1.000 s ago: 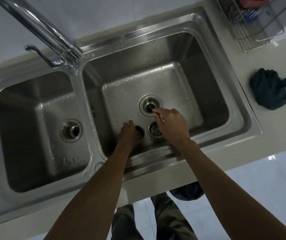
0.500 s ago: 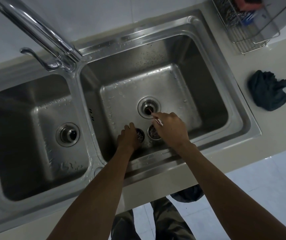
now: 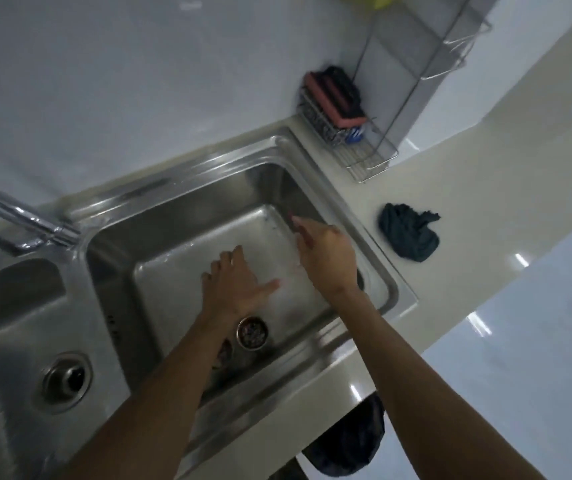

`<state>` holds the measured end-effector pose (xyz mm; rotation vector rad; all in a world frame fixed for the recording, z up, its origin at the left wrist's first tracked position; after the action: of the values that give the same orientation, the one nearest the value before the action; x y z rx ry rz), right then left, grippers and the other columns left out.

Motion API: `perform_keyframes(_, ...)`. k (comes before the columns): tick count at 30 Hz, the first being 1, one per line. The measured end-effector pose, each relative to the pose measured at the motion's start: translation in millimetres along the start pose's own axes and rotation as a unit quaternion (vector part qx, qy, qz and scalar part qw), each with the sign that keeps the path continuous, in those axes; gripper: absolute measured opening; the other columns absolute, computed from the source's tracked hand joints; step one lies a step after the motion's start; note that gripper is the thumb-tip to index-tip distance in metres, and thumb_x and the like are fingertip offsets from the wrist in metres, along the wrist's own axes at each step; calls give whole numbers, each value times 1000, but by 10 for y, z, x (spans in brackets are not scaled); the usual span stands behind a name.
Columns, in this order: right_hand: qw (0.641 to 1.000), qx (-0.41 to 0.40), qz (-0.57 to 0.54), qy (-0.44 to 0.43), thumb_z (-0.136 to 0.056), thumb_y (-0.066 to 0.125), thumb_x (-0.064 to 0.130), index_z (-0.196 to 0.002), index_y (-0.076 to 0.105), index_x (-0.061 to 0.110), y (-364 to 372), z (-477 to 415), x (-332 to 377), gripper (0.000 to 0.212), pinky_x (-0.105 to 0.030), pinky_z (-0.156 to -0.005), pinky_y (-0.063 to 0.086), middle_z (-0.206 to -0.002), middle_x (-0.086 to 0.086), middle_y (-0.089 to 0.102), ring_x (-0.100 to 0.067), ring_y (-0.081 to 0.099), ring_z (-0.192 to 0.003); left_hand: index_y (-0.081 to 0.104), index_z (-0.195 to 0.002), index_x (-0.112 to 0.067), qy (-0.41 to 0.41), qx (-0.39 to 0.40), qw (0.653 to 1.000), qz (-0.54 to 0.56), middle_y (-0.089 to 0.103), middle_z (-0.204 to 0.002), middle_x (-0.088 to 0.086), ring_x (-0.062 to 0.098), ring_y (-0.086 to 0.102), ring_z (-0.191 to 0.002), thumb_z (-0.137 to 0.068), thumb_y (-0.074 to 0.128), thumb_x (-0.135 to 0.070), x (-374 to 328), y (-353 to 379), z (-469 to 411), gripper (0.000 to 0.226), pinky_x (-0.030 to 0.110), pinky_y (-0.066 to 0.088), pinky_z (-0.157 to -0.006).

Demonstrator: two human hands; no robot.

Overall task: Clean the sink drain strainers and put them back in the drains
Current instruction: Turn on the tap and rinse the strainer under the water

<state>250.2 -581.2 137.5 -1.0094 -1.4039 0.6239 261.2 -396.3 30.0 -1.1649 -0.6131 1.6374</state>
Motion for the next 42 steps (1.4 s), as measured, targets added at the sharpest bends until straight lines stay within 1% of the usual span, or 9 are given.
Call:
perform_keyframes(7,989,-126,76,27,-103,51,27,-119,67,26,-1136,-828,-318,23,-34,-72,56,-100,-4,73,-25,67,-87,24,-156,-17,144,-52,988,8,33,-158,13,34,35,-145,-78,61,-78,-1483,-617,-298,105,53,31,-115)
perform_keyframes(12,982,-90,138,92,-105,46,22,-122,65,23,-1142,-1186,-837,26,-40,-73,57,-101,-9,73,-31,67,-87,24,-156,-15,166,-39,985,1,33,-159,14,35,34,-145,-83,62,-72,-1764,-549,-494,100,56,31,-115)
perform_keyframes(16,981,-35,168,87,-105,45,23,-114,68,21,-825,-1348,-1030,25,-37,-75,55,-103,-8,72,-31,68,-89,24,-156,-16,164,-31,986,0,34,-157,14,35,36,-143,-82,63,-71,-1737,-415,-607,100,57,32,-114)
perform_keyframes(20,984,-10,160,70,-104,46,21,-112,67,17,-602,-1375,-1103,22,-42,-77,57,-111,-8,67,-30,65,-99,26,-154,-16,162,-32,986,-10,35,-156,13,34,36,-142,-82,63,-71,-1654,-329,-625,99,56,33,-113)
perform_keyframes(28,984,12,156,83,-103,50,28,-122,66,20,-616,-1324,-1124,26,-48,-85,55,-127,-9,60,-35,57,-115,31,-151,-17,162,-40,986,-22,39,-151,12,35,41,-138,-85,59,-73,-1535,-395,-573,91,53,35,-110)
perform_keyframes(32,984,15,145,102,-101,53,34,-136,57,22,-676,-1196,-1052,37,-52,-94,53,-144,-8,47,-34,44,-130,28,-154,-18,168,-42,985,-23,36,-154,12,34,38,-141,-86,57,-72,-1487,-435,-448,92,54,35,-112)
perform_keyframes(35,982,-25,156,102,-101,54,36,-141,52,21,-780,-1049,-858,43,-50,-104,47,-152,-11,37,-36,36,-136,28,-155,-19,161,-44,986,-23,35,-156,12,34,36,-143,-87,55,-73,-1338,-498,-328,91,55,34,-113)
perform_keyframes(38,984,-63,155,55,-100,54,35,-142,49,20,-815,-865,-483,46,-48,-108,41,-153,-12,37,-38,36,-136,31,-154,-22,149,-53,987,-38,39,-155,12,34,38,-141,-86,54,-74,-1019,-579,-190,88,54,34,-112)
perform_keyframes(42,990,-20,141,-14,-98,56,33,-142,49,16,-521,-526,39,47,-49,-109,41,-148,-14,42,-40,40,-132,29,-154,-22,115,-45,989,-77,38,-155,11,34,36,-141,-86,48,-78,-348,-590,83,90,52,32,-113)
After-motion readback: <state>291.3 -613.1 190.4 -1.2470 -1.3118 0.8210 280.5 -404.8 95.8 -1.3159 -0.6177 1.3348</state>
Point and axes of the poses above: each hand's wrist, its own z-axis away from the middle knuckle, its own y-axis out of the palm, x = y × z, the point moved 9 cm from there along -z, towards the middle knuckle
